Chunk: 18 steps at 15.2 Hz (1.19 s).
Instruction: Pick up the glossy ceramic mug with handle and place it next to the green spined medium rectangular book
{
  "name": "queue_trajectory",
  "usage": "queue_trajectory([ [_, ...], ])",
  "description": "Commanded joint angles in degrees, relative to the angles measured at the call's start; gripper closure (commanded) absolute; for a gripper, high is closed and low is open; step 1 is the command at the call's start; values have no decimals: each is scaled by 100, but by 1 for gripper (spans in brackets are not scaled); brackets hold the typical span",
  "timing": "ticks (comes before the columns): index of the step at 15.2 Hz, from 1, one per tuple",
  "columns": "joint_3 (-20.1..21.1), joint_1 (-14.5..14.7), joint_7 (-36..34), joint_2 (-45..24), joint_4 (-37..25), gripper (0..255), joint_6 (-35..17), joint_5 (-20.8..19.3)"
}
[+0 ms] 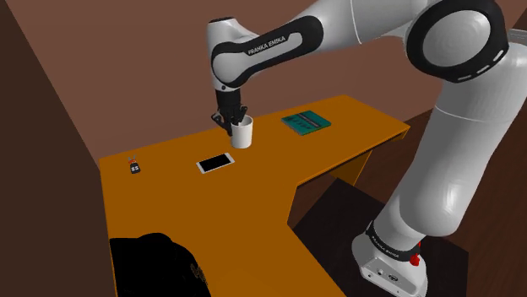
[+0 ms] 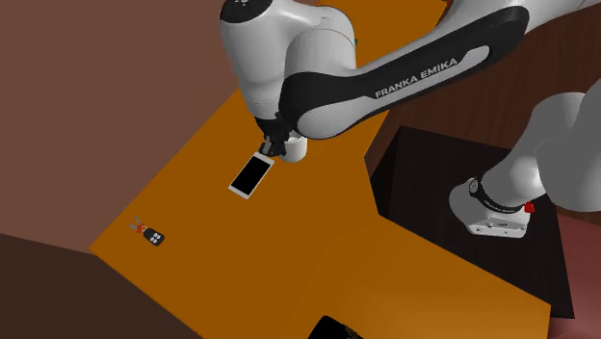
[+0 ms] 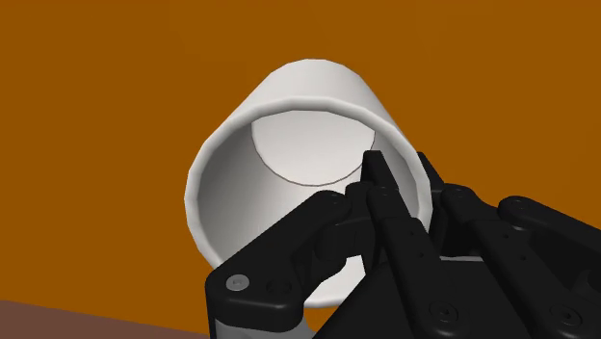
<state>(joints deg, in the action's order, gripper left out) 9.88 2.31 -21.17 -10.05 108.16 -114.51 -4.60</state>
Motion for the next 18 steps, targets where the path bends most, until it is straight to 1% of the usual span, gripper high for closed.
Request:
queue_trajectory([
  [1,-104,-164,278,184,278,255,-111,30],
  [9,-574,-749,1336,653,885,255,-312,72],
  [13,-833,-1036,1874,765,1029,255,-376,62],
  [18,-1163,-1394,2551,787,1062,255,-430,43],
])
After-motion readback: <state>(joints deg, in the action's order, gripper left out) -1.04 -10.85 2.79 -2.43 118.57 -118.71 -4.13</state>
